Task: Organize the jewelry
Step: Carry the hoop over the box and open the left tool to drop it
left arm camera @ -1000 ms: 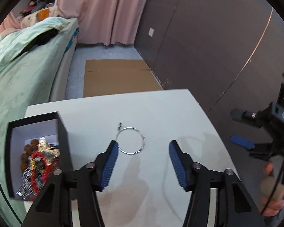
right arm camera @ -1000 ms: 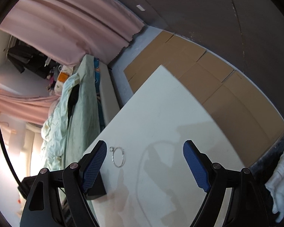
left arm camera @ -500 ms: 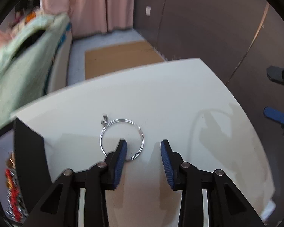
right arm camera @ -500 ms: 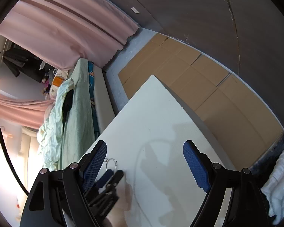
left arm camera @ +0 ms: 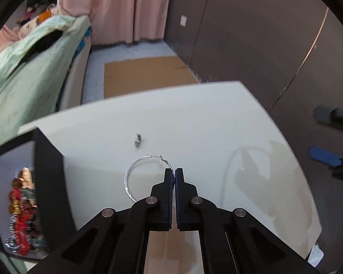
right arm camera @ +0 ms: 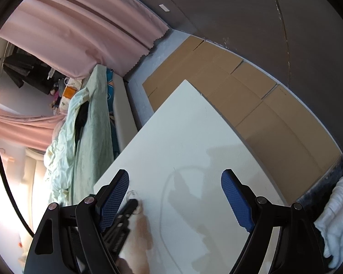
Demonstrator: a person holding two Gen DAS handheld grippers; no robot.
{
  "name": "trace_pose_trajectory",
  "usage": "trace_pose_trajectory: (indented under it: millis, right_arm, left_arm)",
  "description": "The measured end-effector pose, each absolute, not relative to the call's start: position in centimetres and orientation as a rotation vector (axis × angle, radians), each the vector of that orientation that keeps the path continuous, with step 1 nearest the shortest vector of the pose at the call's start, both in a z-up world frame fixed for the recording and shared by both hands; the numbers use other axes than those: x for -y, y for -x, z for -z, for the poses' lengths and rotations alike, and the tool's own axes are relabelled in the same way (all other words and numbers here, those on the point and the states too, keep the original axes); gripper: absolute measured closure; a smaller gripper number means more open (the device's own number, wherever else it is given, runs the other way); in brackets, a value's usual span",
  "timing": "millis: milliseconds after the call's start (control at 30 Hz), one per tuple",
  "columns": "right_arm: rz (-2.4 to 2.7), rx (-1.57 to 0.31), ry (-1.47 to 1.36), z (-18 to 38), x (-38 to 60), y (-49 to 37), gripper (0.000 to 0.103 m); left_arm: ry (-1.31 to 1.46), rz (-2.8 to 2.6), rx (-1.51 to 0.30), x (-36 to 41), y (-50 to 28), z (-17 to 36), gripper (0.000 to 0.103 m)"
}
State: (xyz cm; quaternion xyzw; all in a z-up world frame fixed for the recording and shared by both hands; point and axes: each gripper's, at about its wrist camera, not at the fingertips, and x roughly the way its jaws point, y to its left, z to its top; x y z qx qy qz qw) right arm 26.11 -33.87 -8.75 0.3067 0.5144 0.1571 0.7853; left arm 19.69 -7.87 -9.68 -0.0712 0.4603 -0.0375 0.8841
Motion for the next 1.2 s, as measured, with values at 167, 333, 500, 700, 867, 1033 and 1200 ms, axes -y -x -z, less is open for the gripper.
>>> trace_pose_trajectory:
  millis: [167,333,500,700,867,1033,1200]
  right_arm:
    - [-0.358,-1.093,-0.657,8.4,33.5,-25.4,0.019]
    - [-0.394,-1.076,-0.636,7.9,32.3,-24.4,0.019]
    - [-0.418,-1.068,-0.622,7.7,31.4,-23.5,0.019]
    - [-0.458,-1.056,-0.591,7.3,29.8,-22.5,0.019]
    - [-0.499,-1.039,-0.572,7.1,28.1,-22.1,0.019]
    - [-0.517,-1.029,-0.541,7.1,26.1,-21.8,0.019]
    - [-0.536,-1.035,-0.516,7.6,24.3,-21.6,0.019]
  left_arm:
    - [0.192,0.091,-0.896,7.1,-18.1,7.4,0.102]
    - [0.206,0.088,-0.851,6.6,-16.6,5.8,0.102]
    - [0.220,0.092,-0.819,5.7,-14.9,4.3,0.102]
    - [0.254,0.091,-0.761,3.6,-12.8,2.2,0.102]
    - [0.275,0.067,-0.734,1.6,-11.5,1.3,0.102]
    - [0.309,0.050,-0.721,-0.4,-10.7,0.9,0.102]
    - [0.363,0.032,-0.708,-3.1,-10.2,0.5,0.102]
